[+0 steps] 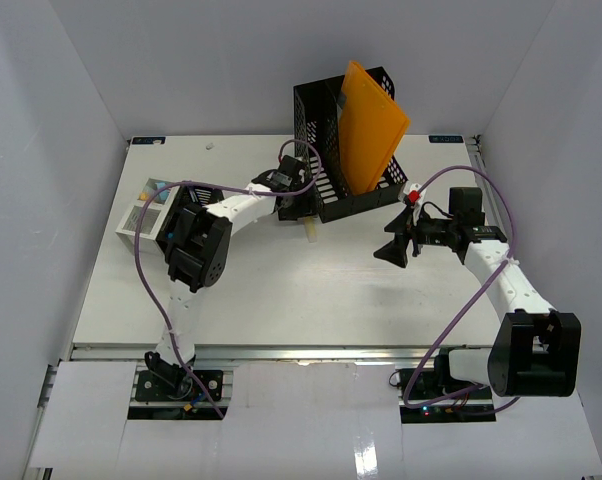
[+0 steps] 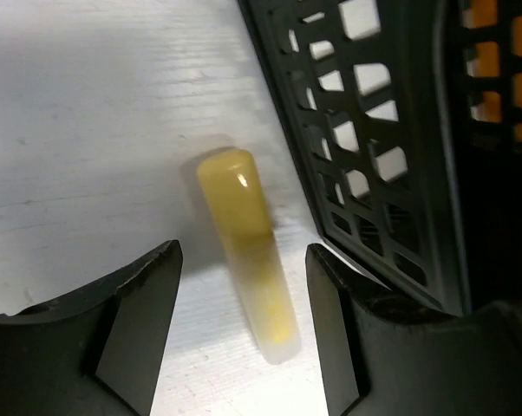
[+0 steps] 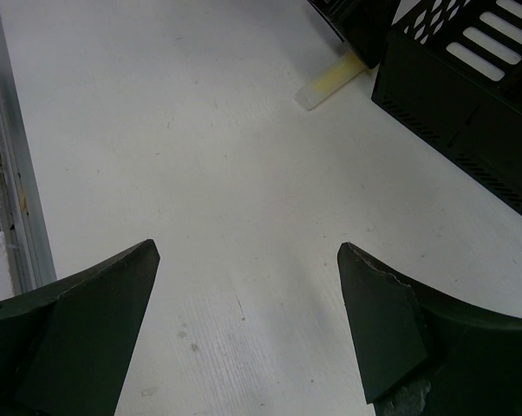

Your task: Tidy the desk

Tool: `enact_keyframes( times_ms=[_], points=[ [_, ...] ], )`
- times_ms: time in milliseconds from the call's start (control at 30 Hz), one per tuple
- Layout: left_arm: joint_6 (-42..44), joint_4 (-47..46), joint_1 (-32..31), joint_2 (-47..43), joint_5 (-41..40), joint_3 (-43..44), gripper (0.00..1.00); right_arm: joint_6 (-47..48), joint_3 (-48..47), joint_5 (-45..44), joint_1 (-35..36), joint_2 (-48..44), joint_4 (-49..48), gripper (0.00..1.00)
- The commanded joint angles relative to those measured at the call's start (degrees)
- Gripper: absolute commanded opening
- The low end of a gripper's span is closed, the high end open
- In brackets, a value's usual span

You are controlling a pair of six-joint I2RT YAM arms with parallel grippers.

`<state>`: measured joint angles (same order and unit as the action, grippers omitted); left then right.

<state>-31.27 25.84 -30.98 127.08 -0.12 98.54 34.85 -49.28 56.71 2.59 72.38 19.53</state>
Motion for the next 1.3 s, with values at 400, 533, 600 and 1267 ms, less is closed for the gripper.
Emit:
enact_keyframes(
  times_ms=[400,533,600,1267],
  points=[
    [6.8,11.4,-1.0,7.4,-8.9,10.7,0.62,-0.4,-0.3,0.8,-1.2,-0.1,-0.3,0.90],
    [9.1,11.9,-0.9,6.1,-12.4,7.7,0.60,-0.4,-0.3,0.9,-1.4,-0.1,-0.3,0.90],
    [11.1,12.2,-0.9,4.7,-14.4,6.4,0.59,-0.4,-0.4,0.9,-1.4,-0.1,-0.2,0.90],
    [10.6,12.7,0.3,-1.6,-9.1,1.3,0.44,-0.2,0.0,1.1,-1.9,-0.4,-0.3,0.90]
  ],
)
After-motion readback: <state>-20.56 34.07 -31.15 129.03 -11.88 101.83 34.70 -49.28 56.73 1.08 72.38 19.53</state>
